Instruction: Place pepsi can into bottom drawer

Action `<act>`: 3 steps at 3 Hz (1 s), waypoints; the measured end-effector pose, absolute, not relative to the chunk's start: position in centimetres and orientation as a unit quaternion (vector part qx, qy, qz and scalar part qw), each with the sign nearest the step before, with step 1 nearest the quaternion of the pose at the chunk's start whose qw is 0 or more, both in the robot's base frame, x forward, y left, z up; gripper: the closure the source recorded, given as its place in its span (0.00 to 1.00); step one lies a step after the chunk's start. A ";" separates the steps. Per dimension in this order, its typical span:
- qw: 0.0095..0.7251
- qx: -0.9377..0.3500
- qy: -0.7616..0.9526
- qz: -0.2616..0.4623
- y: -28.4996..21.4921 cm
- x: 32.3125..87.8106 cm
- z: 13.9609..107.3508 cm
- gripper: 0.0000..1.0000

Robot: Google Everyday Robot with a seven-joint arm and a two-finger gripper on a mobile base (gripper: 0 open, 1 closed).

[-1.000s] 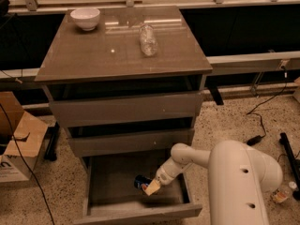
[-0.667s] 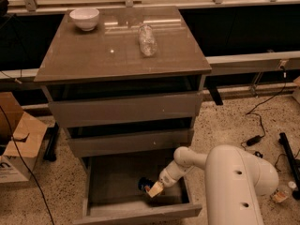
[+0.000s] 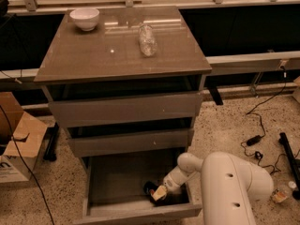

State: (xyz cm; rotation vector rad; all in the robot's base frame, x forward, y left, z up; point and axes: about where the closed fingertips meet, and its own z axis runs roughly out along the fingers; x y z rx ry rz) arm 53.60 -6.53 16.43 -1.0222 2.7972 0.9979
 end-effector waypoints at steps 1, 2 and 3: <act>0.000 -0.325 0.891 0.318 -6.5 53.6 16.4 0.49; 0.000 -0.325 0.891 0.318 -6.5 53.6 16.4 0.18; 0.000 -0.325 0.891 0.318 -6.5 53.6 16.4 0.00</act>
Offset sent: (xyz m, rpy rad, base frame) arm 0.0000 0.0000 0.0000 0.0000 0.0000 0.0000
